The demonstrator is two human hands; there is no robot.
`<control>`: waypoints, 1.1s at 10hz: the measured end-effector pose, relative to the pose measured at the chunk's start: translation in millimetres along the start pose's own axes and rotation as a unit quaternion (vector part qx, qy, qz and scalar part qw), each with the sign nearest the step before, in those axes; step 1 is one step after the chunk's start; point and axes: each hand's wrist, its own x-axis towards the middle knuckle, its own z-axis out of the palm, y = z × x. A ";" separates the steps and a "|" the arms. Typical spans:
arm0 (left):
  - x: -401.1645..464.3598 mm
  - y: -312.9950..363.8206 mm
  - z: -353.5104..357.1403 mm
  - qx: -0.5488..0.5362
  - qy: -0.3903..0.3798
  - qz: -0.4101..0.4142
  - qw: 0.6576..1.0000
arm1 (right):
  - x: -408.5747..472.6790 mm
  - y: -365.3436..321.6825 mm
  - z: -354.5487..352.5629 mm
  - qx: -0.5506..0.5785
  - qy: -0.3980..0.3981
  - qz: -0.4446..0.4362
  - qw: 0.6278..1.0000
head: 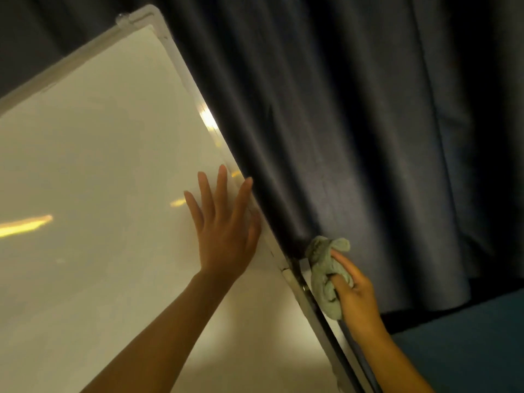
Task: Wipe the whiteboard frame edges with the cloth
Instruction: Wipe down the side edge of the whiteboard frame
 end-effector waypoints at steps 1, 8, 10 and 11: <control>-5.0 1.9 5.1 -0.008 0.002 -0.017 1.000 | -5.9 -2.6 7.2 -0.042 -0.050 -0.033 0.997; -30.8 13.3 51.6 0.025 -0.052 -0.036 0.998 | -9.2 44.2 15.8 -0.109 -0.163 -0.096 0.976; -41.5 15.2 50.7 -0.004 -0.062 -0.066 0.996 | -22.9 59.7 8.7 -0.127 -0.135 -0.096 0.978; -43.3 13.4 50.3 -0.014 -0.062 -0.059 0.996 | -29.7 68.0 3.2 -0.122 -0.145 -0.066 0.980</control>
